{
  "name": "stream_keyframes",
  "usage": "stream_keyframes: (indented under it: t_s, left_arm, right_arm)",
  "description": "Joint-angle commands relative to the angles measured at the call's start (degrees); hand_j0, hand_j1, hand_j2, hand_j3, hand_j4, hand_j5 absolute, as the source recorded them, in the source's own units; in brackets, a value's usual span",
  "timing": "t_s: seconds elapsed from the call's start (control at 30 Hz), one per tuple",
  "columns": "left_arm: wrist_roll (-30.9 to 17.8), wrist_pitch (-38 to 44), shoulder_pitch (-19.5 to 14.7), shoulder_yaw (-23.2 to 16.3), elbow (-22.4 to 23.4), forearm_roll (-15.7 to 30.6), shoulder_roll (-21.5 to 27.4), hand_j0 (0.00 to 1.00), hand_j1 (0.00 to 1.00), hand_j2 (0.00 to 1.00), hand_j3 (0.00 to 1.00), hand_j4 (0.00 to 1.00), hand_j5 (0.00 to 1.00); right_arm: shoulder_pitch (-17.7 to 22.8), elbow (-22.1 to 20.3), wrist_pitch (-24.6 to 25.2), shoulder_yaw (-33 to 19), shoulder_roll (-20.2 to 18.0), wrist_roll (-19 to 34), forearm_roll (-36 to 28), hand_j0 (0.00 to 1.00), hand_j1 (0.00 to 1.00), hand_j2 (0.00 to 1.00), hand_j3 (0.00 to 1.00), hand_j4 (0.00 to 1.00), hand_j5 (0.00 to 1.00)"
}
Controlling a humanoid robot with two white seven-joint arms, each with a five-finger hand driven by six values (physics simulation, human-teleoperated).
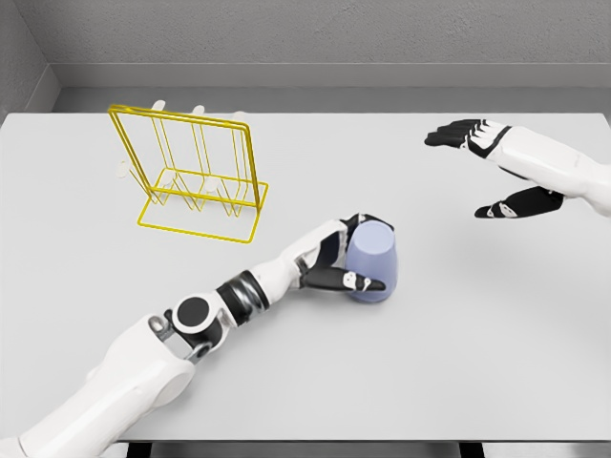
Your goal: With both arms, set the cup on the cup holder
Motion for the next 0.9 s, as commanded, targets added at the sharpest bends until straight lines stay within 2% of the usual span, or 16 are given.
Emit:
stream_keyframes:
  t_s: [0.0,0.47,0.73,0.87]
  left_arm:
    - [0.03,0.0,0.09,1.1,-2.74,0.25,1.06,0.49,0.49,0.49,0.49,0.49,0.49]
    - [0.03,-0.09,5.01,4.61,-17.07,0.6,9.93,0.5,0.5,0.5,0.5,0.5,0.5]
    - [0.12,-2.55,4.75,6.72,-17.69,2.53,14.42,0.5,0.5,0.5,0.5,0.5,0.5]
    - [0.12,-4.66,4.31,7.34,-17.69,4.99,17.67,0.5,0.5,0.5,0.5,0.5,0.5]
  right_arm:
    - [0.0,-0.04,0.17,-0.01,-0.07,-0.03,-0.43,1.0,1.0,1.0,1.0,1.0,1.0]
    - [0.09,-0.04,0.17,-0.01,0.01,-0.03,-0.43,1.0,1.0,1.0,1.0,1.0,1.0]
    - [0.09,-0.13,0.17,-0.01,0.1,-0.03,-0.43,1.0,1.0,1.0,1.0,1.0,1.0]
    - [0.09,0.05,0.17,-0.01,0.8,-0.03,-0.43,1.0,1.0,1.0,1.0,1.0,1.0]
